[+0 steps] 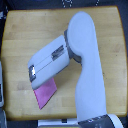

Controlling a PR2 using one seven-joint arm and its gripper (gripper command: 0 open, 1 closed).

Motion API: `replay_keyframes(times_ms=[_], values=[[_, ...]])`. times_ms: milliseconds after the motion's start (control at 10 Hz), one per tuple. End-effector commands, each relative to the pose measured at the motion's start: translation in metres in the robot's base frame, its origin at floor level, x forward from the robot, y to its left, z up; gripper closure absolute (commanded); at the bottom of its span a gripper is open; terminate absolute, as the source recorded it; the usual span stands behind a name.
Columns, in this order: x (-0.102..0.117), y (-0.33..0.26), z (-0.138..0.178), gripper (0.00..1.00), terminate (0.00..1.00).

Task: Folding a cloth

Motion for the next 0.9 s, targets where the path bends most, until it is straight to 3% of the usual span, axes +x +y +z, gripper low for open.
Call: replay_keyframes(times_ms=[0,500,800], values=[[0.044,-0.045,0.059,0.00,0.00],[0.086,-0.088,0.115,0.00,0.00],[0.126,-0.128,0.147,0.00,0.00]])
